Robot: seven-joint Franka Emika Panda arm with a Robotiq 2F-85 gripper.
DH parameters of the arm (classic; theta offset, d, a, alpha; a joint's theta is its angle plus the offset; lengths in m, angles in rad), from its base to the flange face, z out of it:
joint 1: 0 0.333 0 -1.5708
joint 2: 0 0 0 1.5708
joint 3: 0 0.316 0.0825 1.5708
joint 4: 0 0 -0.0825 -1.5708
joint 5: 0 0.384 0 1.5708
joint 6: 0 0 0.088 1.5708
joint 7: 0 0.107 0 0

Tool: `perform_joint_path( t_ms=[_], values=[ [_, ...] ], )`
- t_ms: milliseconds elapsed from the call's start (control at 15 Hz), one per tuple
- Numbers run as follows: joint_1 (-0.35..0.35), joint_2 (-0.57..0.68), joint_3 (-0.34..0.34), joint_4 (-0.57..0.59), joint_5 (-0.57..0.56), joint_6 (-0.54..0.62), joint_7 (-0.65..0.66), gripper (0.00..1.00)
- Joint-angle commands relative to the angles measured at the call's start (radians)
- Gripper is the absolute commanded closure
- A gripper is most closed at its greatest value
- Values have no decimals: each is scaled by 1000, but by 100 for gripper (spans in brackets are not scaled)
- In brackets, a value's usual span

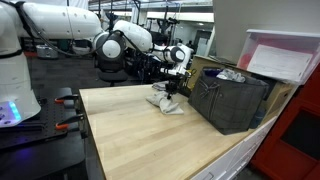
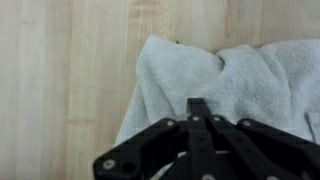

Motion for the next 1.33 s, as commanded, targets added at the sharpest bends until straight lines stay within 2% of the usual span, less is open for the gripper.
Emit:
perform_joint_path(
  t_ms=[0, 133, 200, 333, 933, 1133, 1267],
  values=[
    [-21, 20, 2, -27, 57, 1, 4, 100],
    [-28, 75, 2, 28, 78, 9, 24, 100],
    [-30, 44, 1, -45, 83, 61, 35, 100],
    [-30, 59, -16, -56, 75, 134, 61, 100],
    [-33, 59, -136, -141, -98, 461, 137, 100],
    [-35, 59, -194, -171, -116, 468, 191, 100],
    [-39, 59, -221, -179, -130, 431, 237, 100]
  ],
)
